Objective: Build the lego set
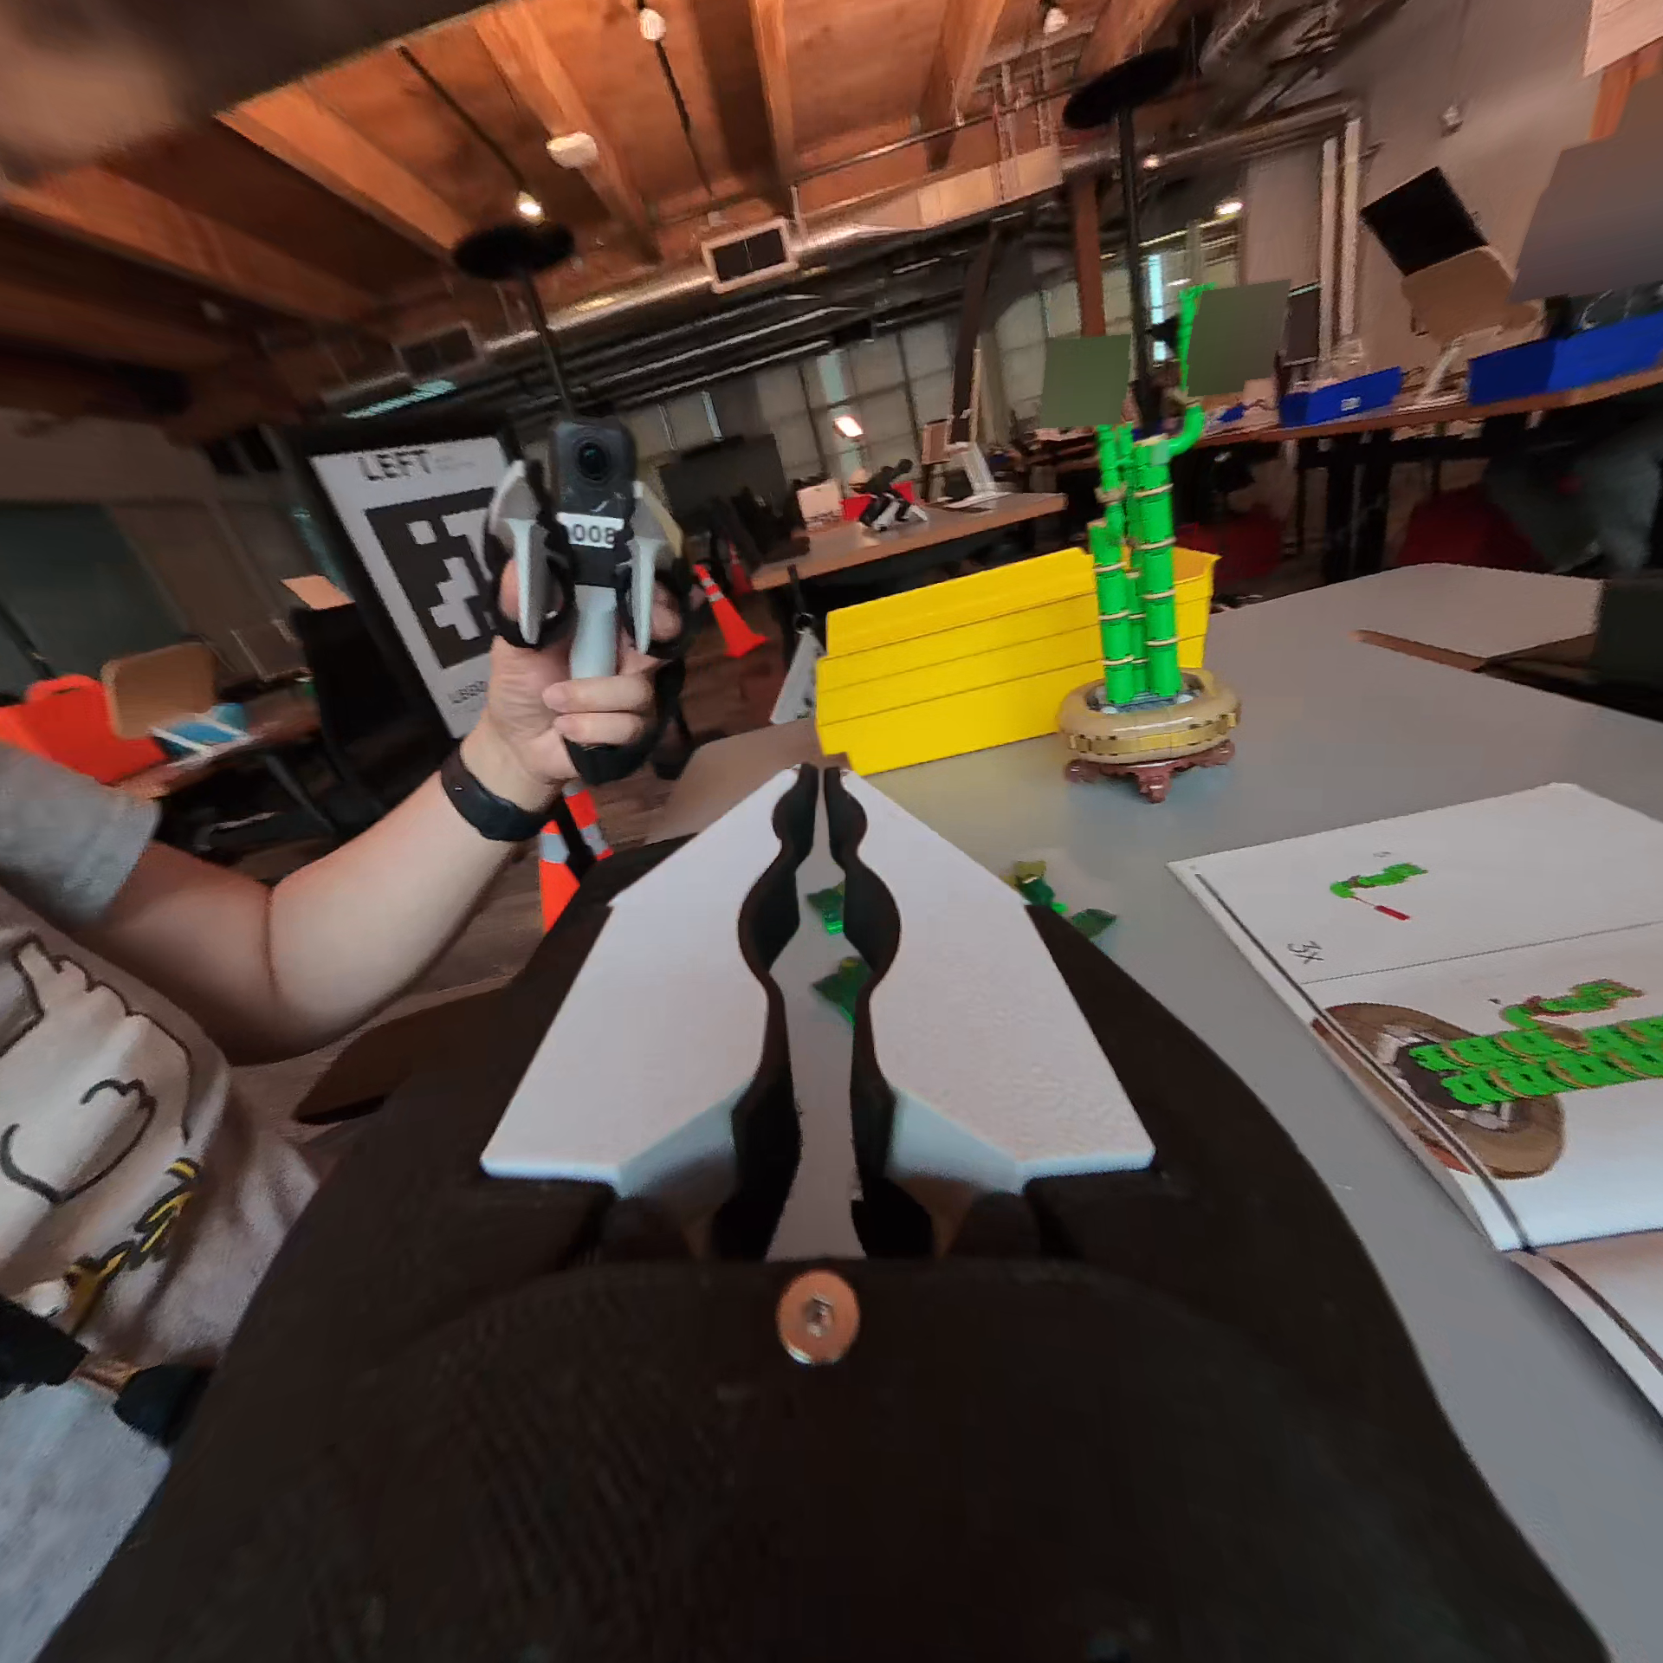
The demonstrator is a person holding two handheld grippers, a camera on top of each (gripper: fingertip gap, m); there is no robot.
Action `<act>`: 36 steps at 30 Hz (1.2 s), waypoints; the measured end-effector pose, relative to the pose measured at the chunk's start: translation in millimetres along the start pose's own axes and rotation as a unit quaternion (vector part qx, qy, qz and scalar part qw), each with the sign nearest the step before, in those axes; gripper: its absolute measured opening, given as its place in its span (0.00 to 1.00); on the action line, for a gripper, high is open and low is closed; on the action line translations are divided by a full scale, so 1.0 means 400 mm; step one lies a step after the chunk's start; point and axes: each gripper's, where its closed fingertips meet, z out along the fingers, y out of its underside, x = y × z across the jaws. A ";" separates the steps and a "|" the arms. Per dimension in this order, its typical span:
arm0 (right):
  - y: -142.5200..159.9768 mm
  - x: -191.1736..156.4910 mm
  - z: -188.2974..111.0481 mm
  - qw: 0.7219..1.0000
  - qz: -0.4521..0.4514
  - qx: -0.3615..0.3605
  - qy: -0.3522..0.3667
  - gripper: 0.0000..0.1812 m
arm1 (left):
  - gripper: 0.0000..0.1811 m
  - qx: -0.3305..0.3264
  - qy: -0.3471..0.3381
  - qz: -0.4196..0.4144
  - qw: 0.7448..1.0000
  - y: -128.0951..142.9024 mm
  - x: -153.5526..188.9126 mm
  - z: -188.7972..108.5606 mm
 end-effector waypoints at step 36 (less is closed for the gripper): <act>-0.207 0.114 -0.014 0.979 -0.013 0.204 0.021 0.00 | 0.00 0.125 0.073 0.157 0.977 -0.366 -0.213 0.161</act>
